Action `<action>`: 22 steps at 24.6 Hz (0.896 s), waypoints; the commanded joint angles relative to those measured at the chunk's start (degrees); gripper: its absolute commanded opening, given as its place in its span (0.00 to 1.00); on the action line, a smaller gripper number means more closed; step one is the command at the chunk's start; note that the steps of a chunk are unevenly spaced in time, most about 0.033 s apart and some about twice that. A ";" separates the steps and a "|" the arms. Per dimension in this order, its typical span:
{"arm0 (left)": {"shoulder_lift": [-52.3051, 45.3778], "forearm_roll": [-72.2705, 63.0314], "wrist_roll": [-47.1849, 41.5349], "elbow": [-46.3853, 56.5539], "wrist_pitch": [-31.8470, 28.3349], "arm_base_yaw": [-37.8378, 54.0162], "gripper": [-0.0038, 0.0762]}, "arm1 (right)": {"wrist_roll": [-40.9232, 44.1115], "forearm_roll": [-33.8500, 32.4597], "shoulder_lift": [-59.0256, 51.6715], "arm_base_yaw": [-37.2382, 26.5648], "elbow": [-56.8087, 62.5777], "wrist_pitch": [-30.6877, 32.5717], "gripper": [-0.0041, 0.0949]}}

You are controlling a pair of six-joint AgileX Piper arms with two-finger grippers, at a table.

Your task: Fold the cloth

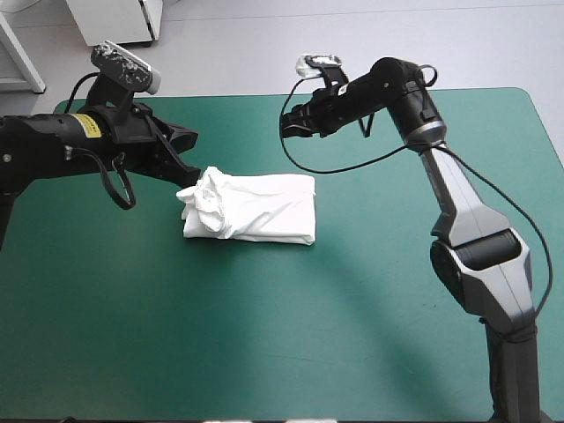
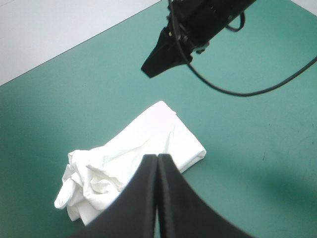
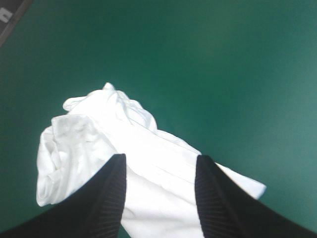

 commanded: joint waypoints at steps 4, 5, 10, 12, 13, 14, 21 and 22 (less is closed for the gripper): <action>-3.92 -1.03 -0.49 -0.55 1.63 -0.13 0.02 | 1.69 -9.31 -15.98 -1.01 12.81 0.33 0.47; -4.21 -0.27 -0.49 -0.55 1.63 -0.13 0.02 | 1.85 -10.73 -17.95 -1.01 15.94 0.33 0.47; -4.59 7.85 -1.32 -0.55 1.53 -0.13 0.02 | 1.42 -11.55 -22.58 -1.01 32.13 0.33 0.47; -4.59 10.36 -2.76 -0.55 1.53 -0.13 0.02 | -0.01 -9.17 -21.82 -1.01 35.60 0.01 0.47; -4.59 11.60 -3.09 -0.55 1.53 -0.13 0.02 | -0.44 -7.42 -21.17 -1.01 36.44 -0.16 0.48; -4.59 13.83 -3.08 -0.55 1.53 -0.13 0.02 | -1.26 -4.35 -18.82 -1.01 36.86 -0.31 0.48; -4.59 13.92 -2.31 -0.55 1.53 -0.13 0.34 | -6.80 5.69 -8.98 -1.01 36.00 -3.11 0.51; -4.59 13.92 -2.43 -0.55 1.53 -0.13 0.40 | -7.94 6.69 -7.69 -1.01 36.00 -5.07 0.51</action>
